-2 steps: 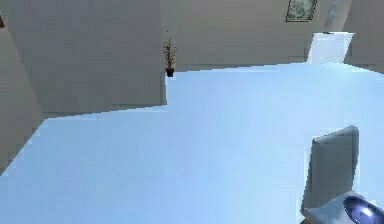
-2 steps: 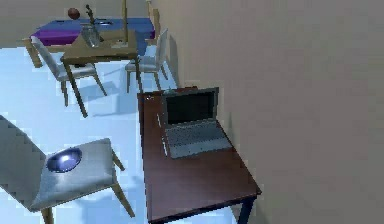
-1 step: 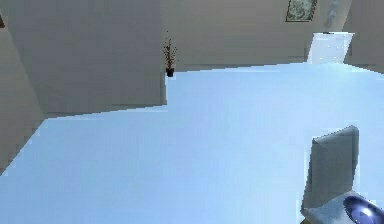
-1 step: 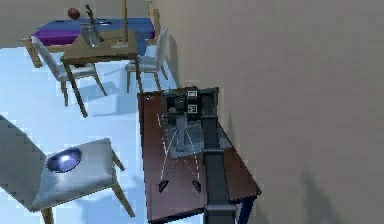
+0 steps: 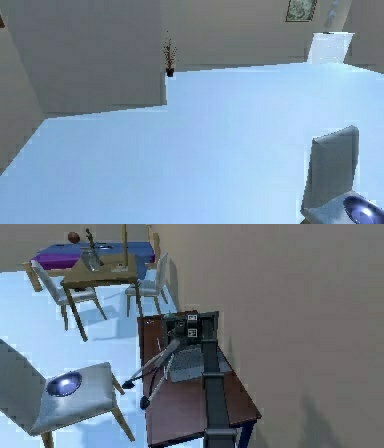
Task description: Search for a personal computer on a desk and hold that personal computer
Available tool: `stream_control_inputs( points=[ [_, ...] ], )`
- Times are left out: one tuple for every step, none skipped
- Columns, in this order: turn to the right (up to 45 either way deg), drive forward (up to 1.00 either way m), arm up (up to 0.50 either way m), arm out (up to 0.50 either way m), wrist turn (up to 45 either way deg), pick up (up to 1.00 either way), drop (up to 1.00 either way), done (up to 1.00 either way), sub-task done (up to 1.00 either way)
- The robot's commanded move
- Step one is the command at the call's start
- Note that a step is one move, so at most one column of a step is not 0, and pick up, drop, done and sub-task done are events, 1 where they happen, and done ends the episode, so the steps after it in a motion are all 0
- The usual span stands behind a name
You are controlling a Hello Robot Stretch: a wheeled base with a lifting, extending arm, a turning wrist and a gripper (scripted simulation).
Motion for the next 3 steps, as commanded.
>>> stream_control_inputs(
  points=[
    [0.0, 0.0, 0.0, 0.0, 45.0, 0.0, 0.0, 0.0, 0.0],
    [0.0, 0.0, 0.0, 0.0, 45.0, 0.0, 0.0, 0.0, 0.0],
    [0.0, 0.0, 0.0, 0.0, 21.0, 0.0, 0.0, 0.0, 0.0]
  ],
)
